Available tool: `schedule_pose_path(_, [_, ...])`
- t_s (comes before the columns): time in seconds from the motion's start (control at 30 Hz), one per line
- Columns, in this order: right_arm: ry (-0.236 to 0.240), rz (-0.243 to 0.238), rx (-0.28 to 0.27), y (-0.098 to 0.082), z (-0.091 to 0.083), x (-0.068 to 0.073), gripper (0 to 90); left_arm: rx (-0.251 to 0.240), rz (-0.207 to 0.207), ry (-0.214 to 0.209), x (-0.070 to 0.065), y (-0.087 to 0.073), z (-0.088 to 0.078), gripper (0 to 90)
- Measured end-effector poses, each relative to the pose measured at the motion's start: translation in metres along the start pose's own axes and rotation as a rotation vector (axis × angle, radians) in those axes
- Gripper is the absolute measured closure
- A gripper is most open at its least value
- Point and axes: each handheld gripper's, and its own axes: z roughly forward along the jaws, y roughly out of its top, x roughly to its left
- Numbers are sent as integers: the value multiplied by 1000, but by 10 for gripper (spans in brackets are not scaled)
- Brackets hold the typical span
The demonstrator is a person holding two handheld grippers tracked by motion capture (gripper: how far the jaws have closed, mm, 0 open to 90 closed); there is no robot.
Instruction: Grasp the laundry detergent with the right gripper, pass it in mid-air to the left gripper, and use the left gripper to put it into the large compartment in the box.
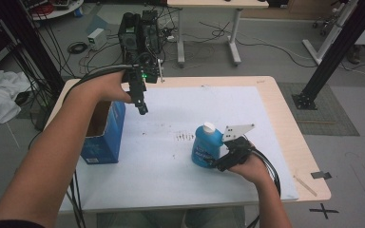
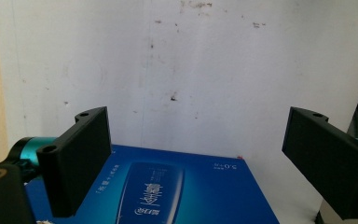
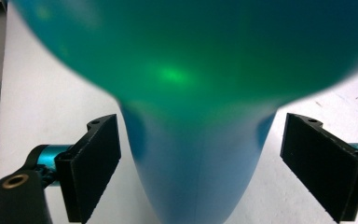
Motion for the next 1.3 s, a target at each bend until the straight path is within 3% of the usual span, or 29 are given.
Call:
schedule_pose_path(0.7, [1, 4, -59, -1, 4, 1, 172, 6, -3, -4, 1, -2, 0, 80])
schedule_pose_path(1.3, [-4, 10, -65, -1, 5, 2, 241, 8, -3, -3, 2, -1, 2, 80])
